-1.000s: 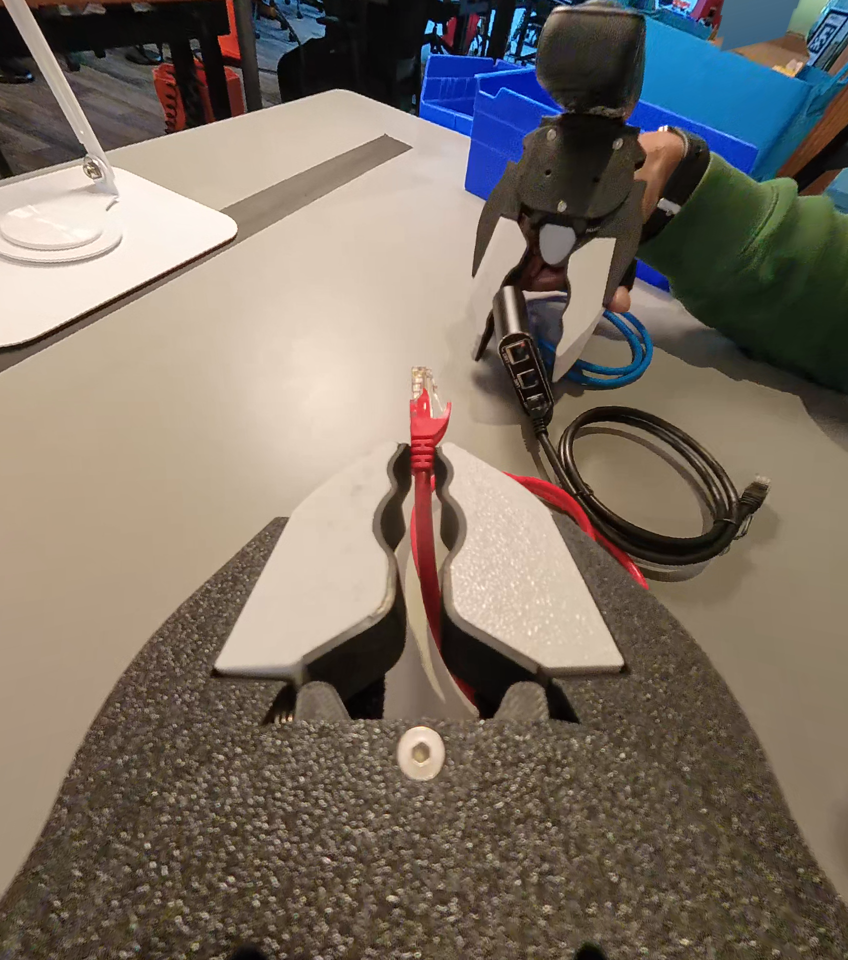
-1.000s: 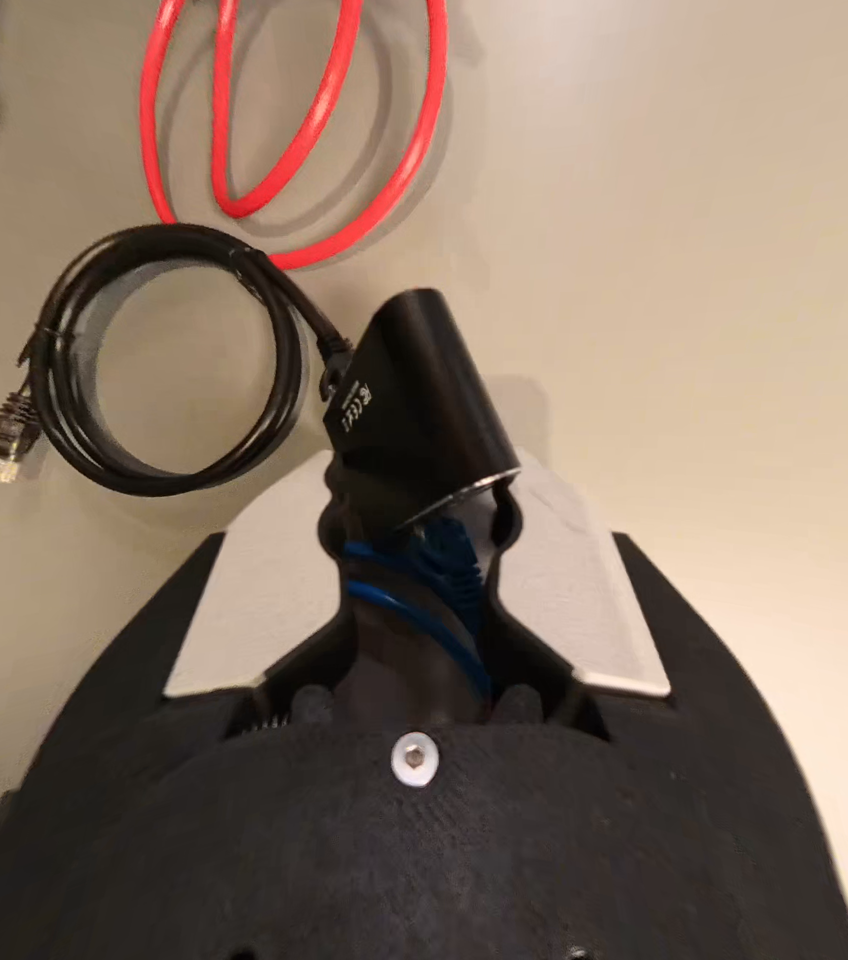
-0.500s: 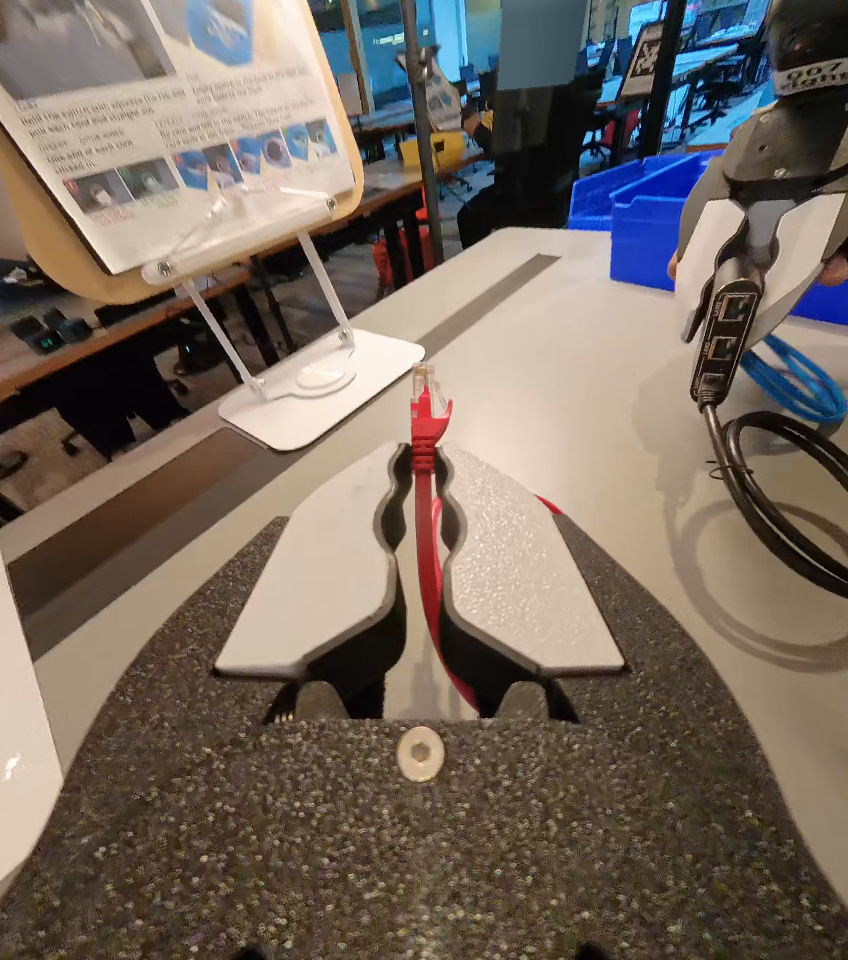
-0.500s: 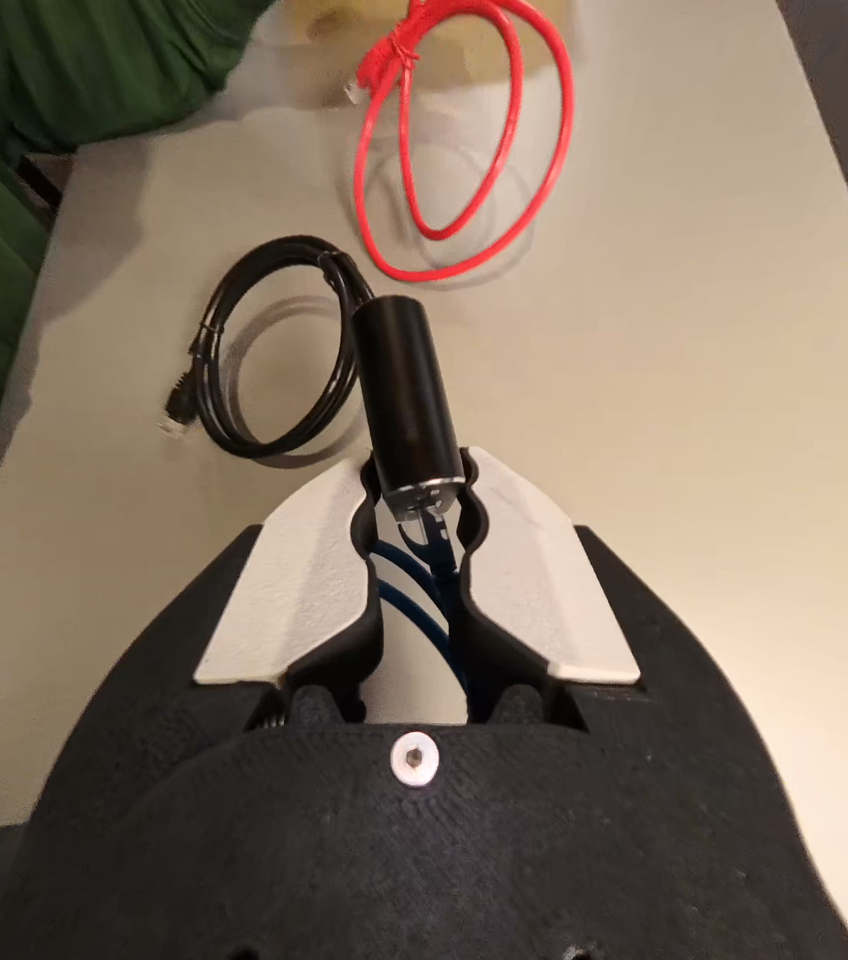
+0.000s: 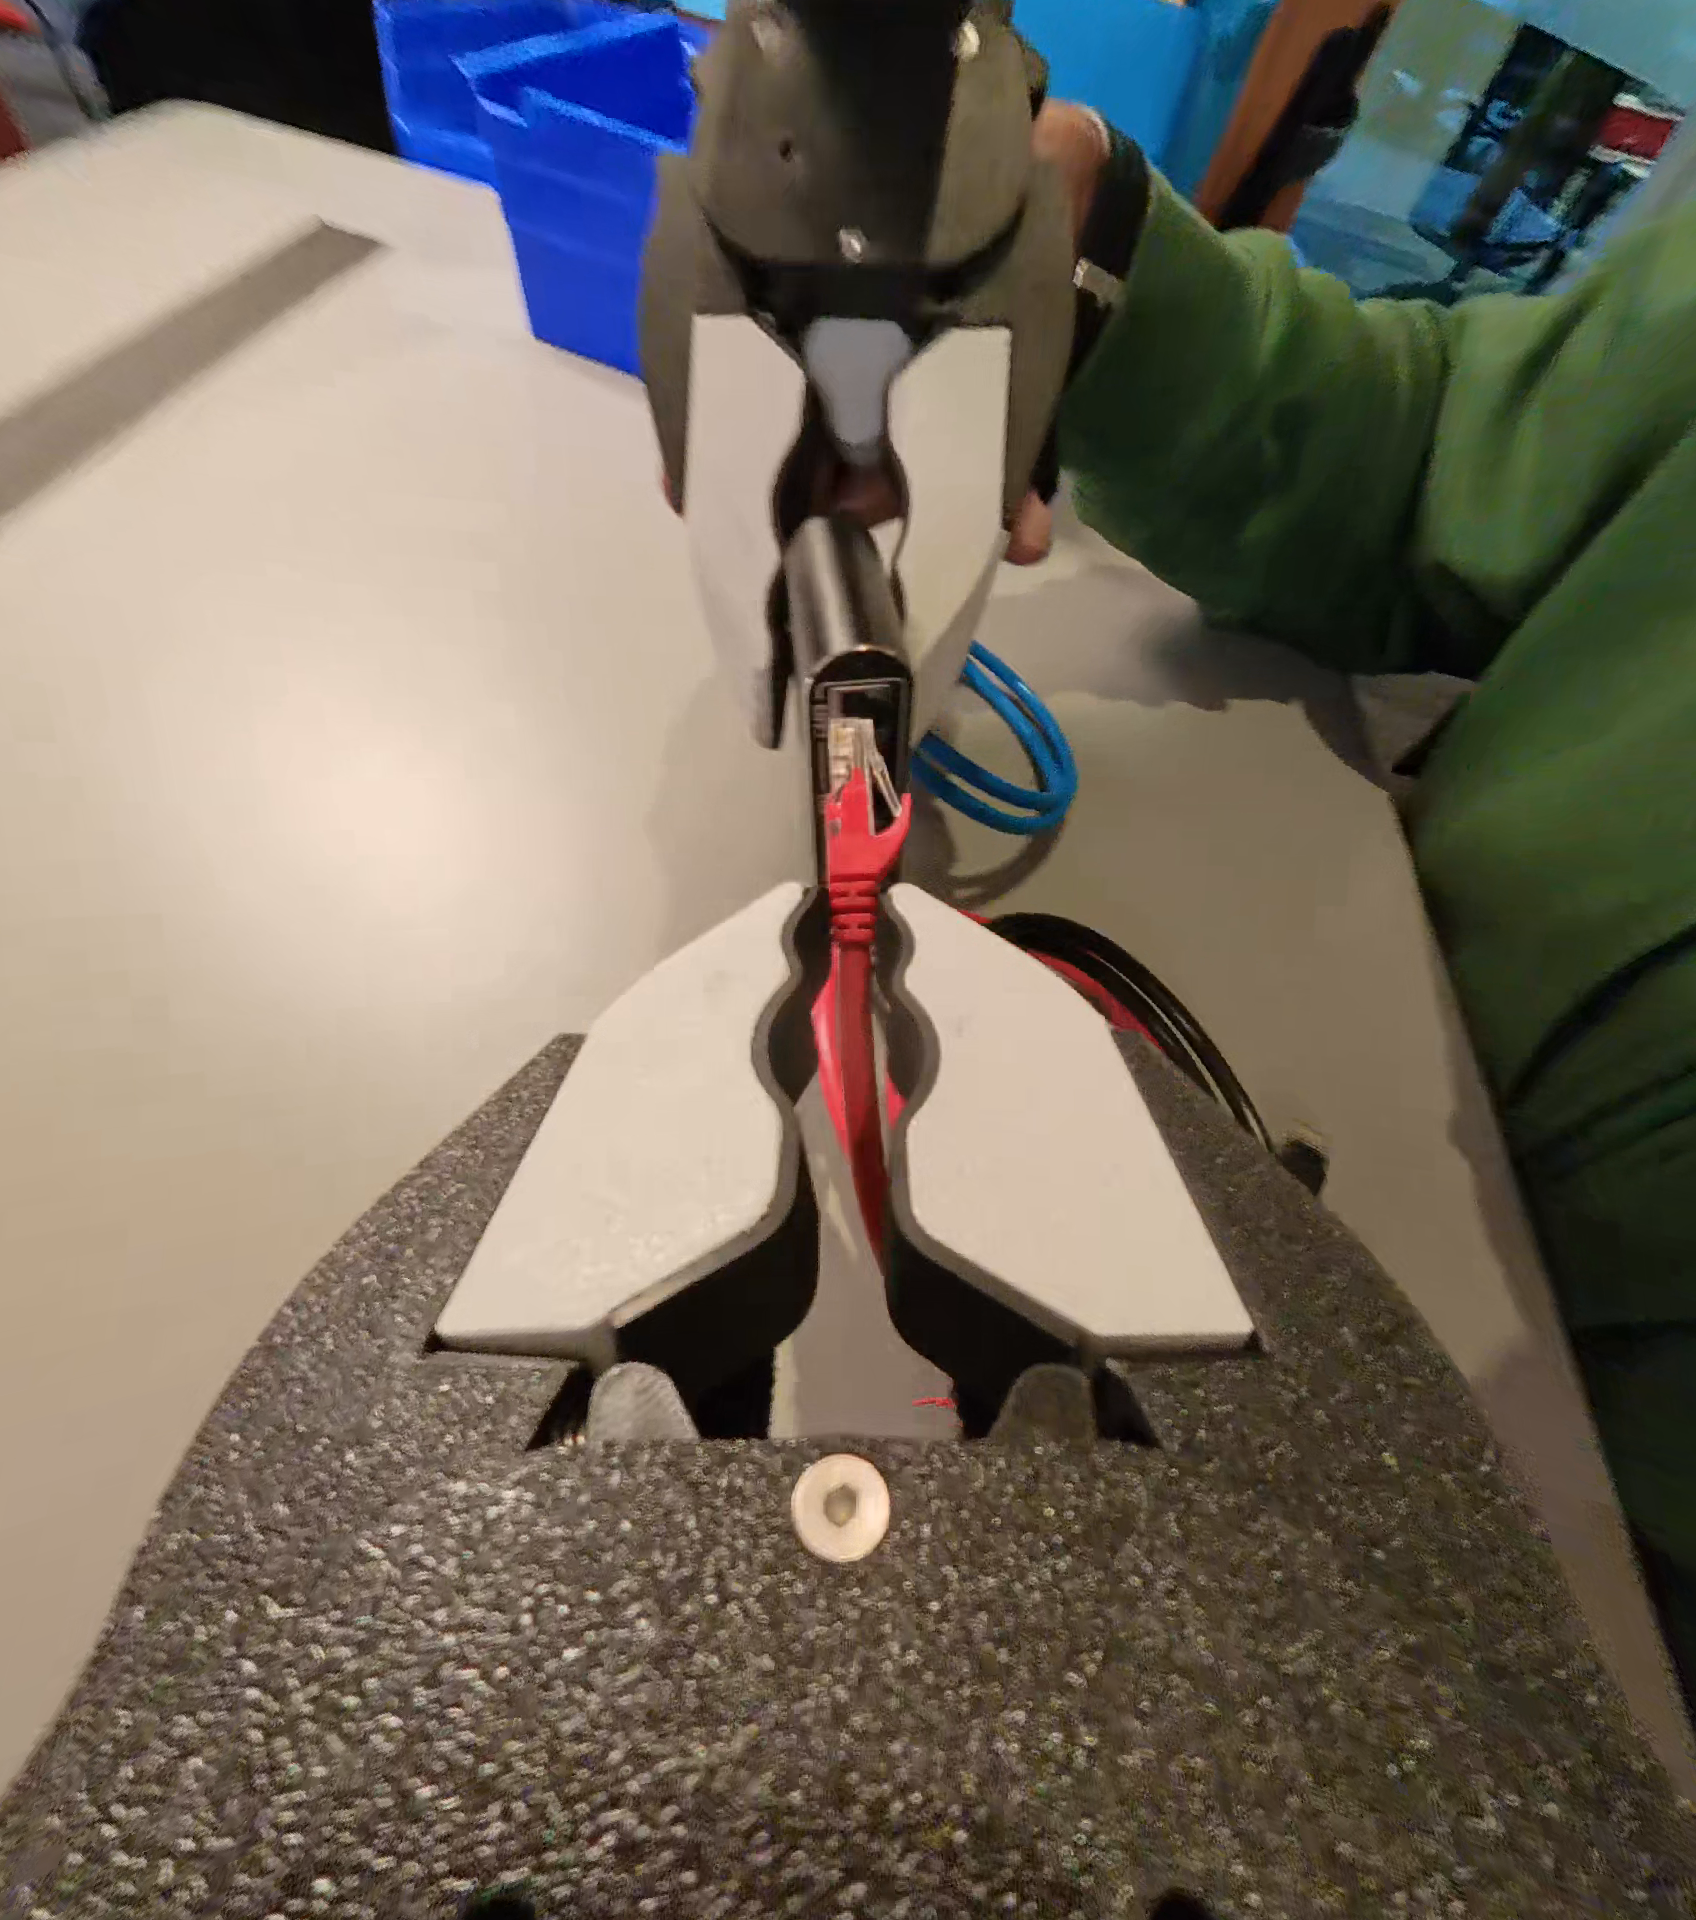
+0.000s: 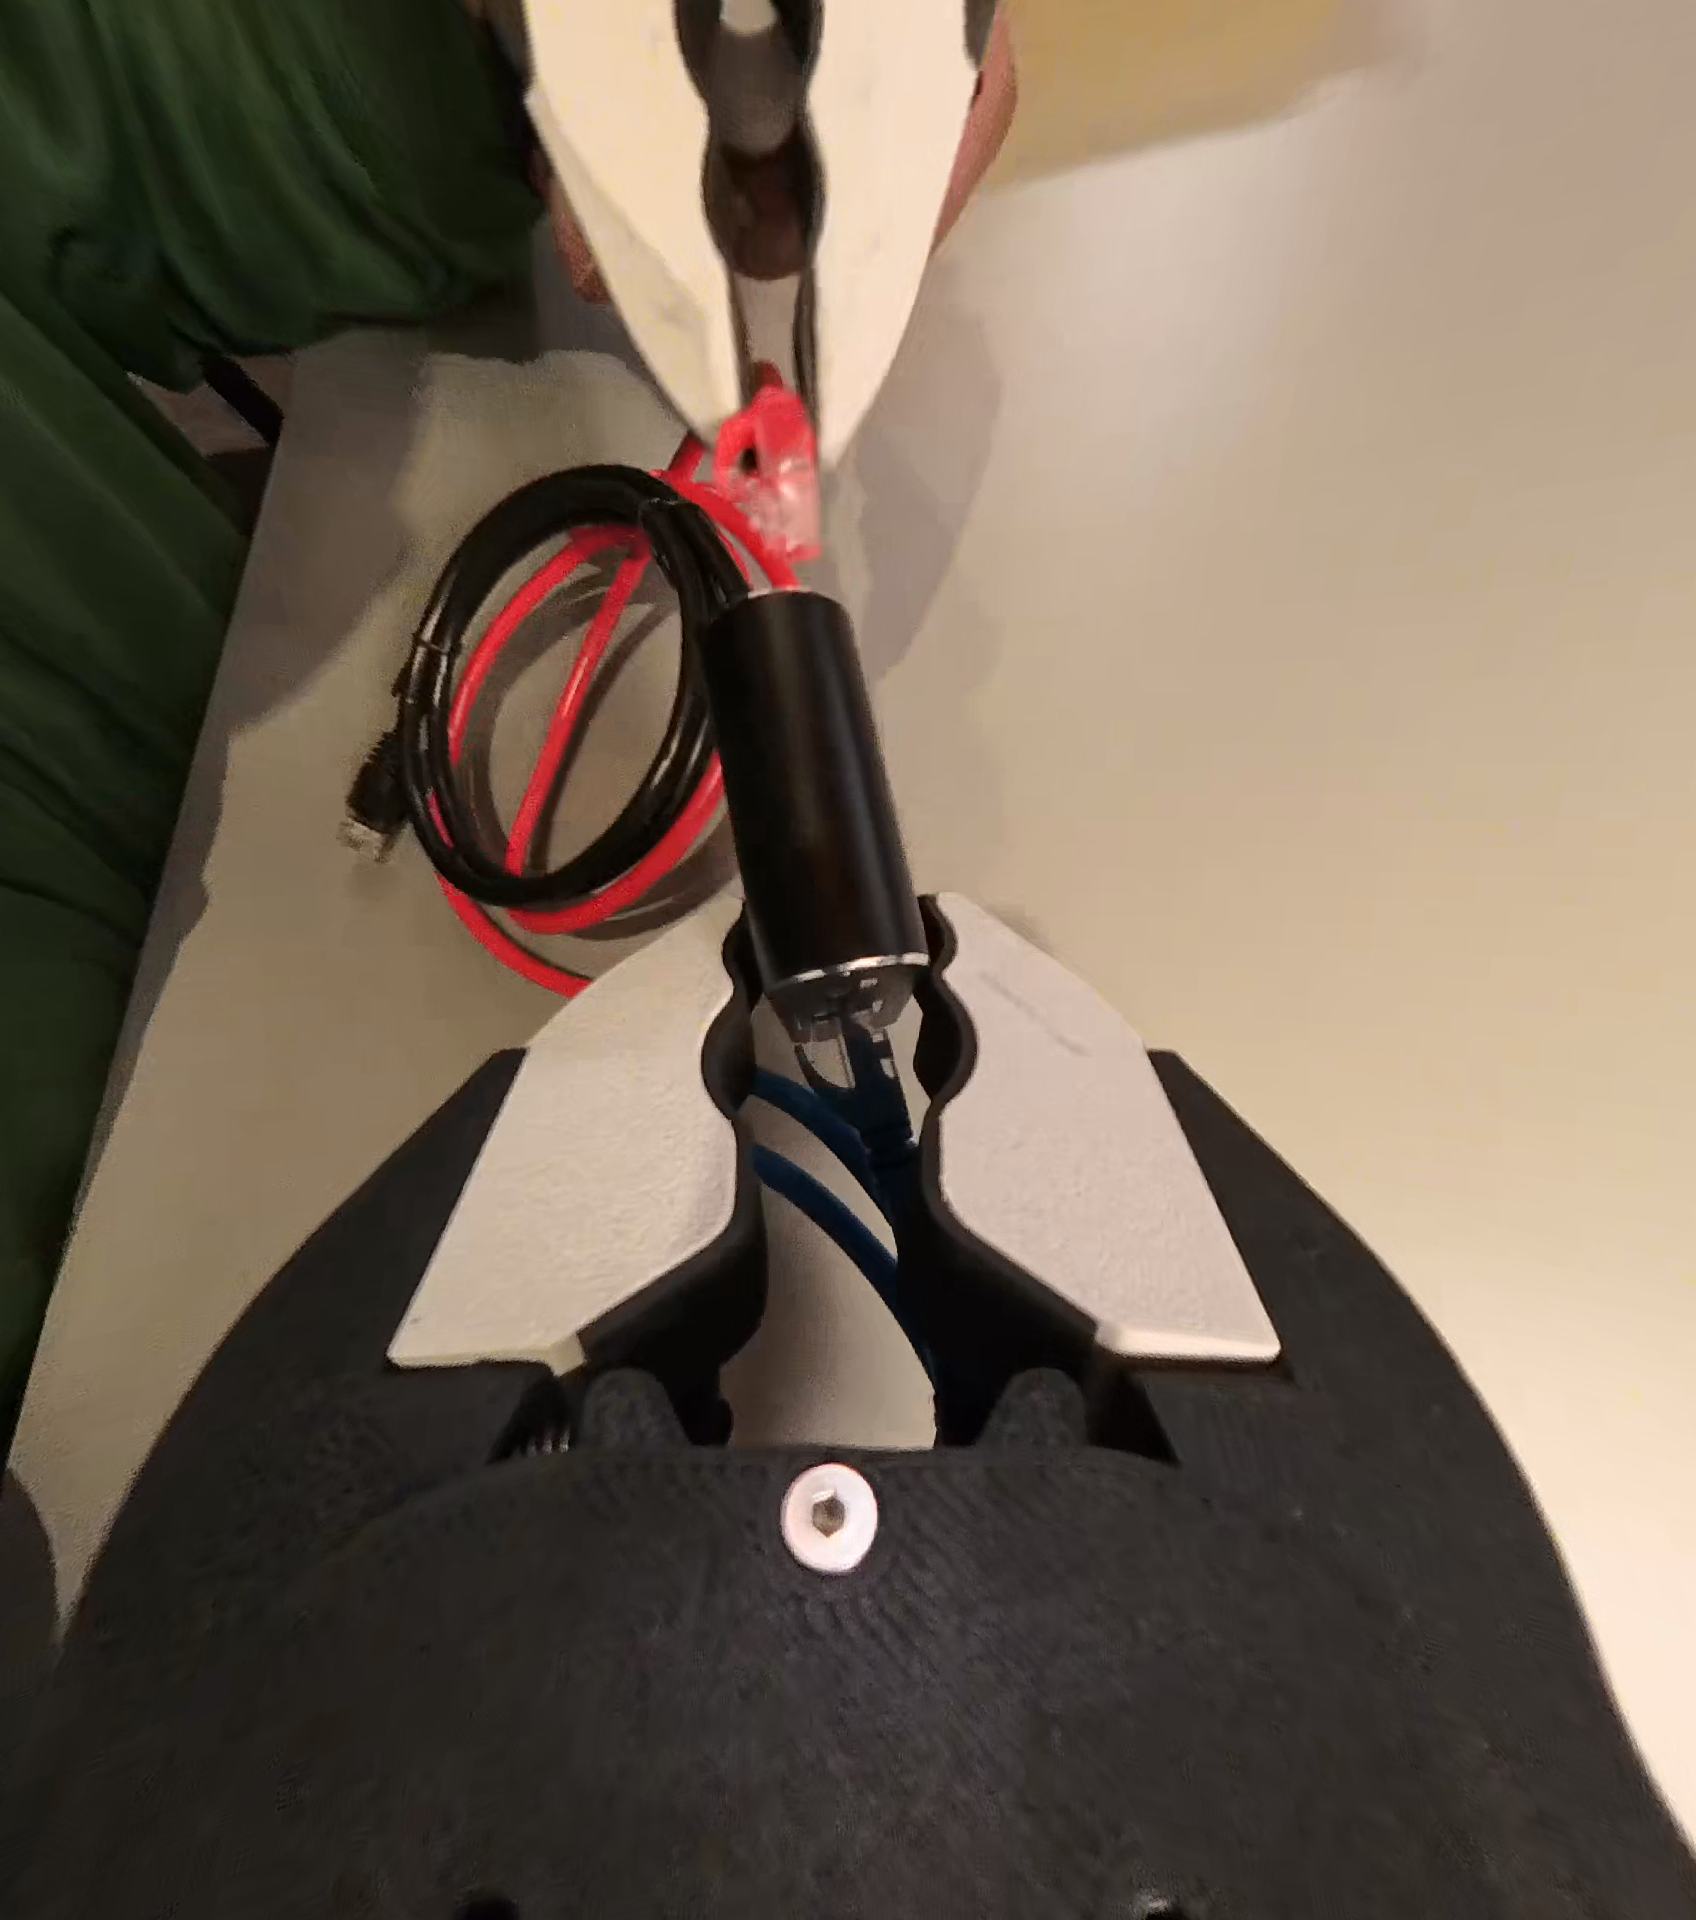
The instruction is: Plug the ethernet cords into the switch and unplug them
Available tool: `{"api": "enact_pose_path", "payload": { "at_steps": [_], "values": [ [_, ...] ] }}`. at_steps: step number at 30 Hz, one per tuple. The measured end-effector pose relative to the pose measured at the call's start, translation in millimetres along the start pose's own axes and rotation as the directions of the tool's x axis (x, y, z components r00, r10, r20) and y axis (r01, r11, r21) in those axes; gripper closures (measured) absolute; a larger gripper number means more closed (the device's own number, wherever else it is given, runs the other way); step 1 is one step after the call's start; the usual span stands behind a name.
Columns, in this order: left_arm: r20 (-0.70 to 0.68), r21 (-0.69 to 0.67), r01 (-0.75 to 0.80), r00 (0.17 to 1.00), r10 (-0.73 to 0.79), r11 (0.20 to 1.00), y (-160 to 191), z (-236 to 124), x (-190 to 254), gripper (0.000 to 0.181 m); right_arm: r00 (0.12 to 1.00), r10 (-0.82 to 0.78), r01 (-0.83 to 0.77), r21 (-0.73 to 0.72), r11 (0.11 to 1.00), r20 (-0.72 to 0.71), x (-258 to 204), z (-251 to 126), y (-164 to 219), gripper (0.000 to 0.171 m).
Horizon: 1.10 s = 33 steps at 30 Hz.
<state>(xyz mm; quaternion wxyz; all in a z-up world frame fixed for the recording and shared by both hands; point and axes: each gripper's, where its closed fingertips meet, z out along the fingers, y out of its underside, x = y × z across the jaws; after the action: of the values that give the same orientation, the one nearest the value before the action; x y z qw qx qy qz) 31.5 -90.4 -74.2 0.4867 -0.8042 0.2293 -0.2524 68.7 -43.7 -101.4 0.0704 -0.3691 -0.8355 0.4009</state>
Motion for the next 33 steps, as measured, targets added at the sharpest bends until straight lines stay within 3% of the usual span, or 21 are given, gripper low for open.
{"api": "enact_pose_path", "payload": {
  "at_steps": [14, 24, 33],
  "values": [
    [-0.075, -0.137, 0.105, 0.99, -0.116, 0.985, 29.6, 18.3, 6.9, 0.172, 1.0, -0.011, 0.013, -0.115, 0.993, 0.017, -4.8, 19.2, 16.8, 0.144],
    [0.013, -0.262, 0.114, 0.993, -0.114, 0.958, 45.8, 19.3, 3.9, 0.173, 0.998, -0.043, 0.027, -0.28, 0.96, -0.054, -3.2, 34.3, 32.7, 0.145],
    [0.061, -0.318, 0.069, 0.997, -0.052, 0.946, 48.4, 14.5, 4.2, 0.172, 0.996, -0.083, 0.076, -0.186, 0.98, -0.03, -3.8, 37.3, 21.0, 0.144]
  ]
}}
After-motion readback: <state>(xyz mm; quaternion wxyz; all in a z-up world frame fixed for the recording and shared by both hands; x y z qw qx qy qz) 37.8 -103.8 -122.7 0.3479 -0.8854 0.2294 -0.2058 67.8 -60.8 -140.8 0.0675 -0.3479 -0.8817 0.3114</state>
